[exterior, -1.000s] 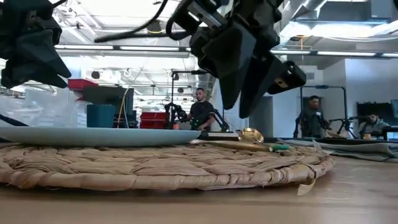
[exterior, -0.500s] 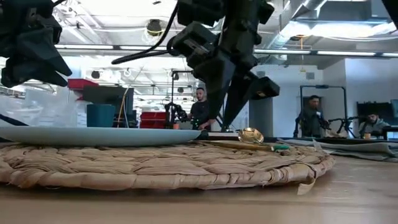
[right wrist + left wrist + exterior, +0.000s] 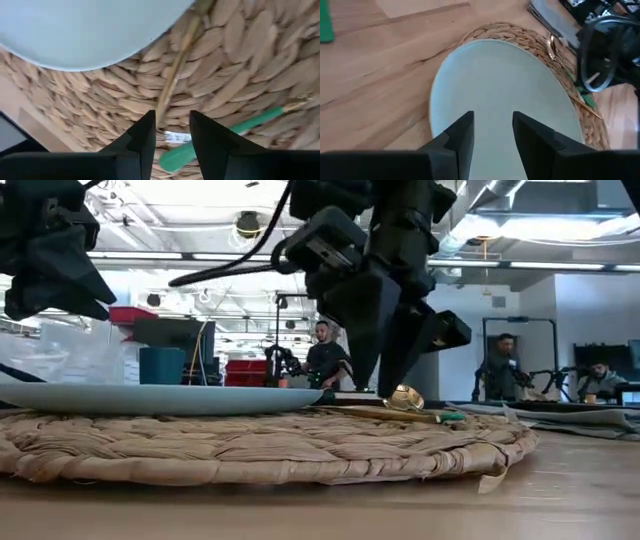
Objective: Set table place
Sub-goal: Adjust the gold table knife on the brown placemat
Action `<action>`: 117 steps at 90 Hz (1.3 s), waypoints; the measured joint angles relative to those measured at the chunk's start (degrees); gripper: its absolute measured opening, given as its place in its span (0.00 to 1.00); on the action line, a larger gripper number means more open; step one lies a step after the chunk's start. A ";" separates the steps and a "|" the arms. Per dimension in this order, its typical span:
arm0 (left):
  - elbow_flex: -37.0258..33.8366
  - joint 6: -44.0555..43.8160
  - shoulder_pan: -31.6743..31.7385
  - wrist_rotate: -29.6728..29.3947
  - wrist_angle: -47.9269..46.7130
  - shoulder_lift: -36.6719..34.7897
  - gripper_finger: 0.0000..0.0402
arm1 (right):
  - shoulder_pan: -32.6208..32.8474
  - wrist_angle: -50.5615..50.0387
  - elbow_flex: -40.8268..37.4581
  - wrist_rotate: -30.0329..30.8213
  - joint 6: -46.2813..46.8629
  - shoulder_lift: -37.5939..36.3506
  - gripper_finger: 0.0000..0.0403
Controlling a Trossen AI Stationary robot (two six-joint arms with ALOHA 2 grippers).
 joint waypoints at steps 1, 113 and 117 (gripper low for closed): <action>0.00 -0.01 0.00 -0.01 0.02 0.00 0.30 | 0.09 0.14 0.00 0.00 0.00 -0.01 0.27; 0.02 0.31 0.02 0.24 -0.71 0.00 0.30 | 0.45 -0.42 2.97 -2.71 7.56 5.35 0.00; 0.02 0.31 0.02 0.25 -0.76 0.00 0.30 | 0.45 -0.40 2.97 -2.71 8.02 5.35 0.00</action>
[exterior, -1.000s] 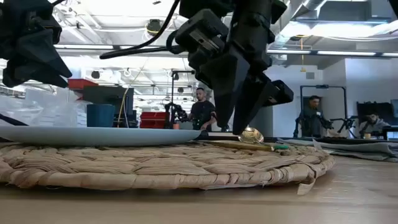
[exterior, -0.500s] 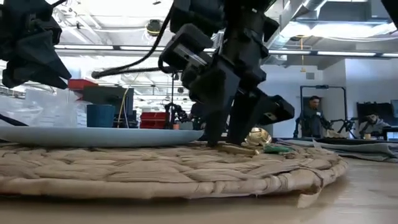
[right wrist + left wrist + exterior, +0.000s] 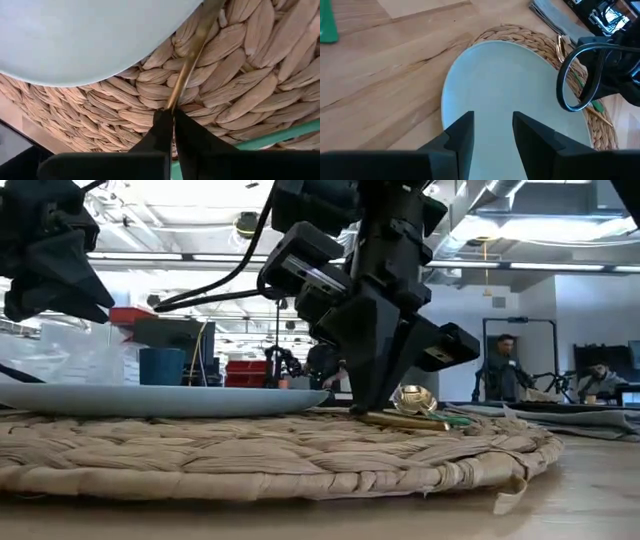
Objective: Set table place
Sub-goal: Adjust the gold table knife on the brown placemat, then adjust the light blue plate on the brown placemat
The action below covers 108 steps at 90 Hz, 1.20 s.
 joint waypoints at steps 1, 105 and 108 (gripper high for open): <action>0.00 0.00 0.00 0.00 -0.01 0.00 0.30 | 0.01 -0.01 0.00 0.01 0.29 0.00 0.00; 0.00 -2.32 -0.02 2.40 0.48 0.00 0.30 | -0.73 -3.46 -0.09 8.73 1.36 -7.63 0.03; 0.00 -2.89 -0.04 3.99 0.49 0.11 0.30 | -1.00 -3.44 -0.07 9.63 0.93 -8.42 0.02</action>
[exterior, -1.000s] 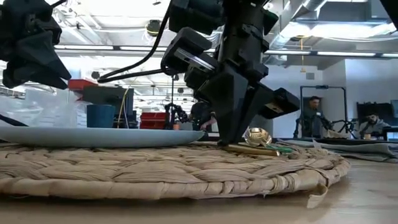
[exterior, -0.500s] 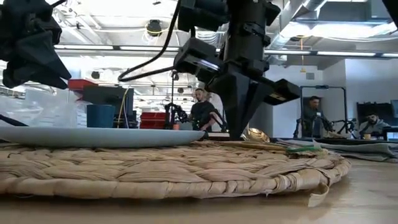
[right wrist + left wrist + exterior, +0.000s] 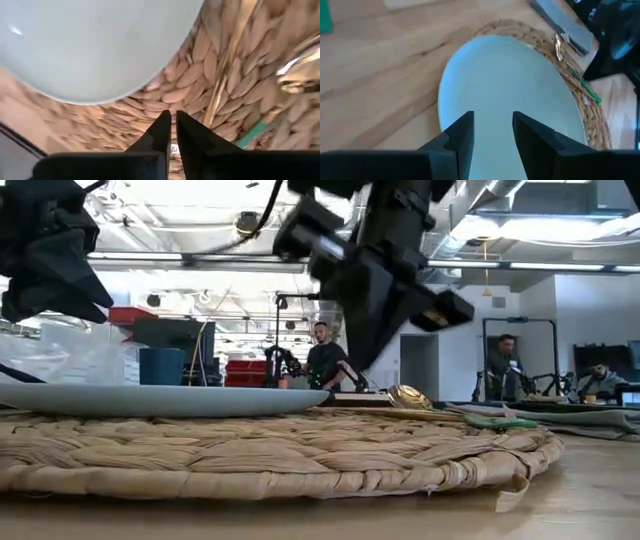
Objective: Set table place
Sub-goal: Adjust the light blue plate on the brown placemat
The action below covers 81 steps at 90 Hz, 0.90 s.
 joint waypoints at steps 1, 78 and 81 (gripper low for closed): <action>0.00 -0.13 -0.01 0.66 -0.01 0.09 0.30 | -0.11 0.01 0.01 0.25 -0.12 -0.25 0.02; -3.56 -8.41 1.07 15.85 6.68 25.40 0.14 | -2.61 -15.00 0.03 16.07 -8.08 -19.92 0.00; -3.56 -7.42 1.45 15.79 8.70 26.16 0.14 | -2.63 -15.41 0.05 16.62 -8.06 -20.25 0.00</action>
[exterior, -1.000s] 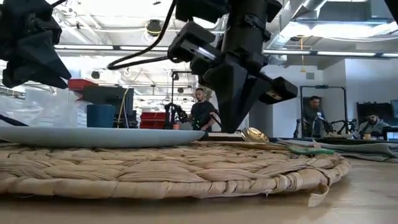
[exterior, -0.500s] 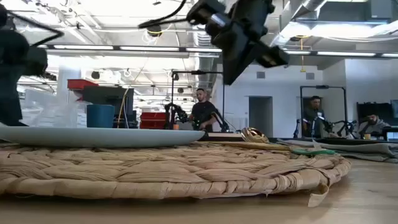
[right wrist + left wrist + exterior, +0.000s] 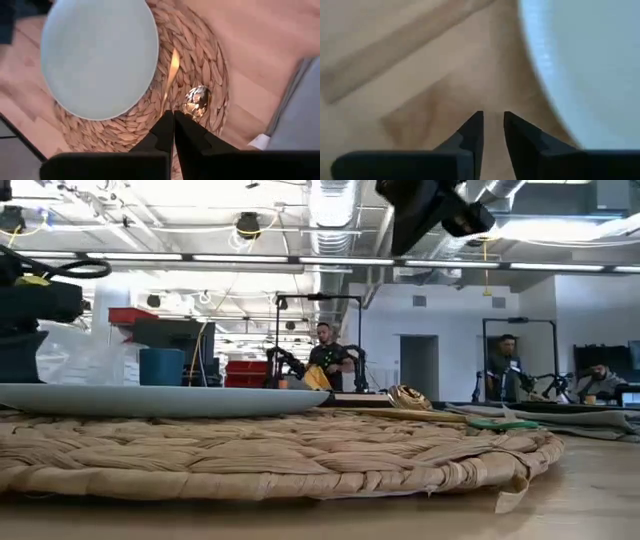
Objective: Set table place
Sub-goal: Adjust the light blue plate on the brown placemat, then move the gray table napkin to the left of the brown placemat
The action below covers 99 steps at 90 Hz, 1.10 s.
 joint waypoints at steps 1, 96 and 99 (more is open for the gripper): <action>0.00 0.36 0.10 -0.05 0.62 0.22 0.14 | 0.00 -0.18 0.00 0.11 0.00 -0.09 0.00; 0.02 8.43 5.89 8.99 21.13 0.35 0.13 | -0.17 -17.14 -2.23 0.33 -5.29 -0.20 0.00; 0.02 8.06 5.89 9.58 21.31 0.35 0.13 | -0.49 -18.38 -3.66 0.02 -7.06 -0.20 0.00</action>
